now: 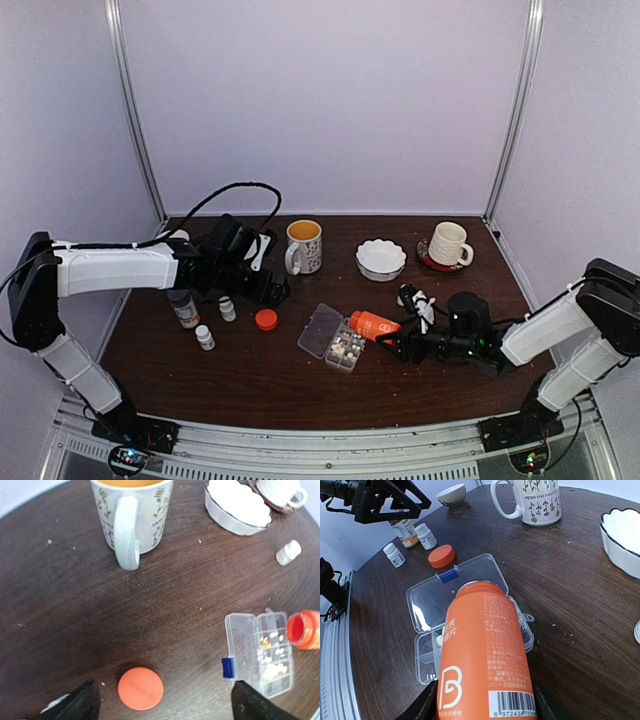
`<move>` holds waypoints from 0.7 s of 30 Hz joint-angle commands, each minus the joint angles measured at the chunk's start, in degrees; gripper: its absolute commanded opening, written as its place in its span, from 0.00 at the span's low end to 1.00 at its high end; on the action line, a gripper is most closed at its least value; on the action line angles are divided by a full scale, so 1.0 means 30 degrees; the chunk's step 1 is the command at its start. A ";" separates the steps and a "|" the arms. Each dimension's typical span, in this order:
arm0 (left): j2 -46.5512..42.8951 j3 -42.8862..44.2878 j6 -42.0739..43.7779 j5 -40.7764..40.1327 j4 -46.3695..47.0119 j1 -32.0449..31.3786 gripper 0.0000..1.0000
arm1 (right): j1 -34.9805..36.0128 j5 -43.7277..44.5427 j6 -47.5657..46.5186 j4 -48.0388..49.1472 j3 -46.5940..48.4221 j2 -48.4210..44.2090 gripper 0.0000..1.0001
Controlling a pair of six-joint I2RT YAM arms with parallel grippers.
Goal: Sort the pills into containers
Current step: Place the lid of the pill bottle at the center of the board, then pour the pill into the compartment of the pill container.
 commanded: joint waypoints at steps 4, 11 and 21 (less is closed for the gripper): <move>0.2307 0.1199 -0.3376 0.7898 0.1834 0.0653 0.75 | -0.0170 0.0236 0.0420 -0.0376 0.0941 -0.0184 0.00; 0.4440 0.3527 -0.2491 0.6703 -0.0394 -0.1010 0.70 | -0.0199 -0.0292 0.0416 -0.0601 0.1306 0.0079 0.00; 0.6822 0.5667 -0.2158 0.4717 -0.2039 -0.1003 0.67 | -0.0258 -0.0339 0.0418 -0.1150 0.1570 0.0530 0.00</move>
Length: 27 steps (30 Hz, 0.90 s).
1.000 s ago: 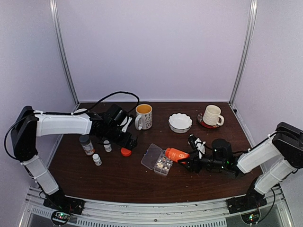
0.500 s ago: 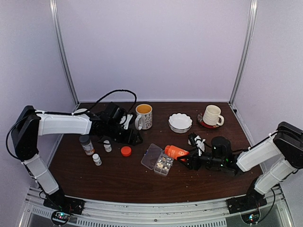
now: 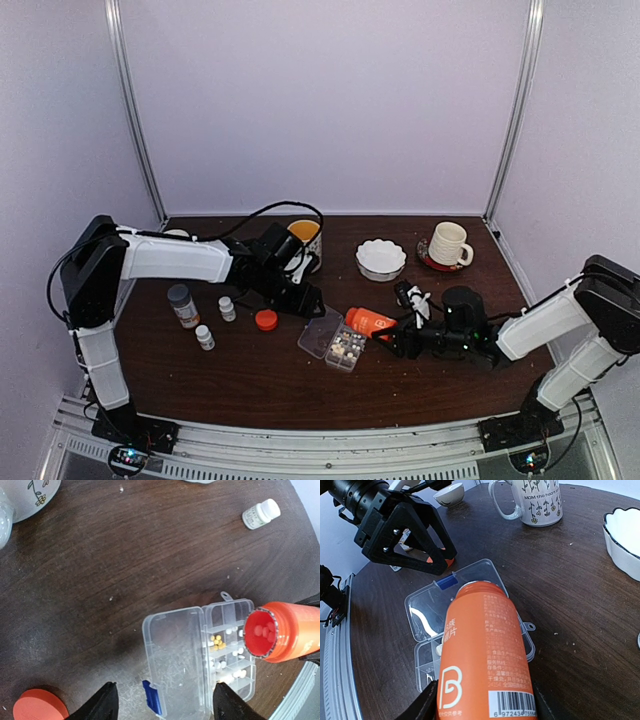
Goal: Sort the pills into containers
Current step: Pour the pill into the compartment of the pill container.
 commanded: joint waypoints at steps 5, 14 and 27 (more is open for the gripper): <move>0.1624 0.2145 0.0373 -0.1148 -0.1197 0.0175 0.59 | -0.0190 0.0050 0.0104 -0.0719 0.0516 0.0094 0.00; 0.2001 0.2543 0.0622 -0.0740 -0.1286 0.0227 0.45 | -0.0192 -0.0234 0.0216 -0.2684 0.1285 0.0145 0.00; 0.2418 0.2506 0.0622 -0.0568 -0.1107 0.0207 0.41 | -0.0250 0.0328 0.0280 -0.3520 0.1457 -0.1280 0.00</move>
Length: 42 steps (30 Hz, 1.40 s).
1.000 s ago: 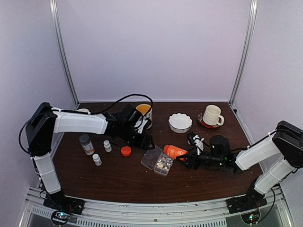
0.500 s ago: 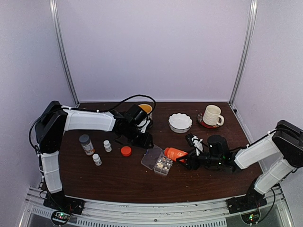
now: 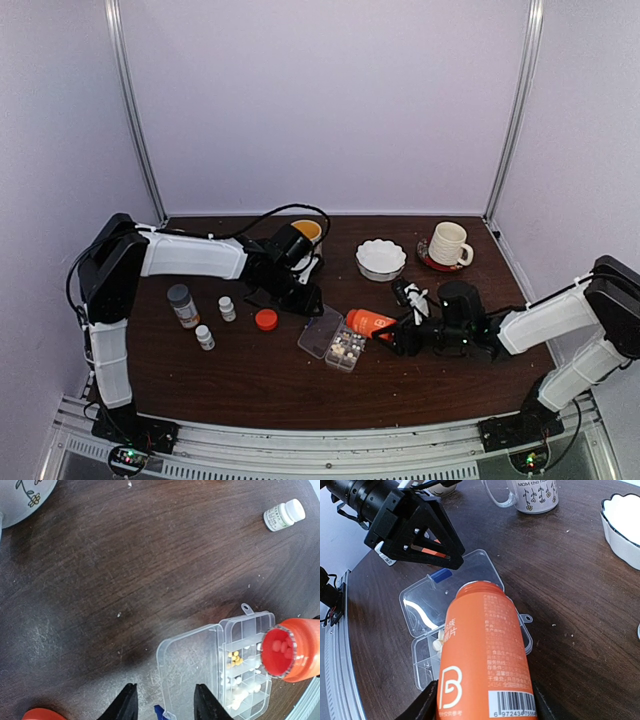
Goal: Sort the pills into containers
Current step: Pour the pill into the compartment of the pill container.
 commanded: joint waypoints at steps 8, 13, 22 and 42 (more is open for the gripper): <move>0.0315 0.0306 0.0353 0.0453 0.0154 0.0142 0.33 | -0.0268 0.0519 0.0072 -0.0523 0.0619 0.0088 0.00; 0.0314 0.0377 0.0455 0.0503 -0.0013 0.0140 0.24 | -0.0317 0.0867 -0.0034 -0.0988 0.0843 0.0010 0.00; 0.0334 0.0727 0.0434 -0.0444 -0.0873 -0.0005 0.20 | -0.0325 0.0653 -0.0086 -0.1088 0.0902 -0.0208 0.00; 0.0221 0.1393 0.0471 -0.1015 -0.1527 -0.0329 0.24 | -0.0324 0.0408 -0.0053 -0.1498 0.1008 -0.0193 0.00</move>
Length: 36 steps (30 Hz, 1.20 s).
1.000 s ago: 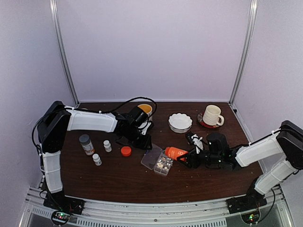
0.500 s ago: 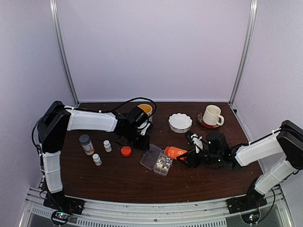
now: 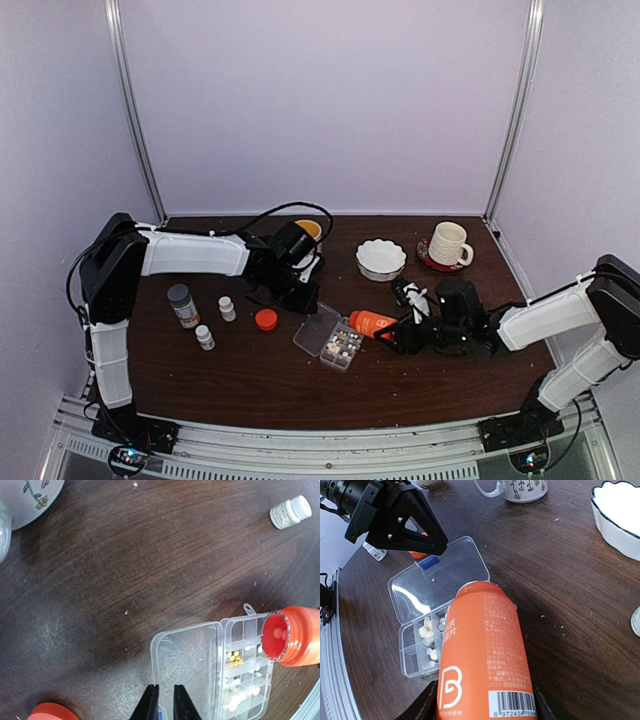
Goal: Sort the pills into containers
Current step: Pour the pill into the compartment of the pill container.
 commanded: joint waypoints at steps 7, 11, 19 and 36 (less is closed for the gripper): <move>-0.0087 0.0013 -0.0143 0.1057 0.0723 0.0191 0.56 | -0.0113 0.0147 -0.0035 0.0179 0.0401 -0.0039 0.00; -0.0074 -0.0649 -0.0580 0.3137 0.1911 0.0877 0.57 | -0.0113 0.0172 0.0060 0.0295 0.0297 -0.0040 0.00; 0.0496 -0.1062 -0.0867 0.6877 0.3170 0.1898 0.59 | -0.0114 0.0048 0.0148 0.0492 0.0165 -0.0061 0.00; 0.1879 -0.0226 -0.0890 0.8990 0.2832 0.2592 0.44 | -0.0113 -0.0009 0.0038 0.0274 0.0191 -0.0323 0.00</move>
